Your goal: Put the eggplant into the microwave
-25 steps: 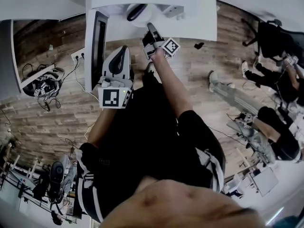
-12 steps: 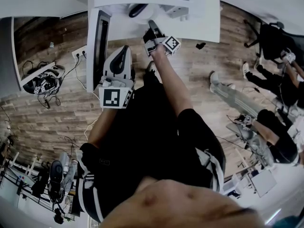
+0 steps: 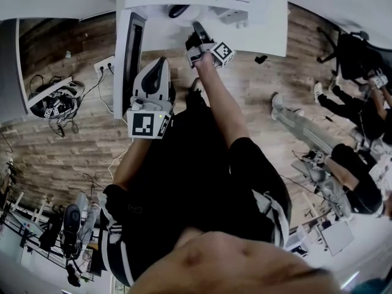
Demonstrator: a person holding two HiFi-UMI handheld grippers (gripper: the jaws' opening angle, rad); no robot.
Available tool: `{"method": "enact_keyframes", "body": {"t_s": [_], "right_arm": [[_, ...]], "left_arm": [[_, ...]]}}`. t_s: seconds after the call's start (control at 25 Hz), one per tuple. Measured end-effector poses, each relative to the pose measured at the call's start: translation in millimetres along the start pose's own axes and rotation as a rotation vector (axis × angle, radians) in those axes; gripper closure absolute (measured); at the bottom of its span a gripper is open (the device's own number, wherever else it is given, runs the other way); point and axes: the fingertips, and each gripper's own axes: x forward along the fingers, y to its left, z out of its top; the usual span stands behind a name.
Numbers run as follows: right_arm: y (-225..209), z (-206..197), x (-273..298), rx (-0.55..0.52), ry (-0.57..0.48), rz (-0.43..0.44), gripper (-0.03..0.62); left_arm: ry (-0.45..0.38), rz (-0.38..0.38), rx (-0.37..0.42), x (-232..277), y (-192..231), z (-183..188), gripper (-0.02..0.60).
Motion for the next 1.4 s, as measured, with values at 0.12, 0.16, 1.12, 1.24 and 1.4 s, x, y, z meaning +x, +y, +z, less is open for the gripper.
{"method": "enact_keyframes", "body": {"t_s": [0.12,0.16,1.12,1.24,1.4], "right_arm": [[-0.6,2.3,4.9,0.006,-0.009,-0.013,0.557],[0.3,2.6,7.0,0.008,-0.011,-0.015,0.557],[7.8,10.6,31.8,0.022,-0.061,-0.034,0.557],[8.1,9.5,34.1,0.004,-0.053,-0.042,0.557],[6.5,7.8,38.2,-0.041,-0.027,-0.065,0.557]], "left_arm": [[0.001,0.002,-0.001,0.7,2.5,0.6,0.549],[0.001,0.003,-0.002,0.9,3.4,0.8,0.549],[0.012,0.017,-0.048,-2.9,18.0,-1.1,0.549],[0.015,0.017,-0.051,-3.7,18.5,-1.9,0.549],[0.019,0.014,-0.051,-2.8,18.2,-4.5,0.549]]}}
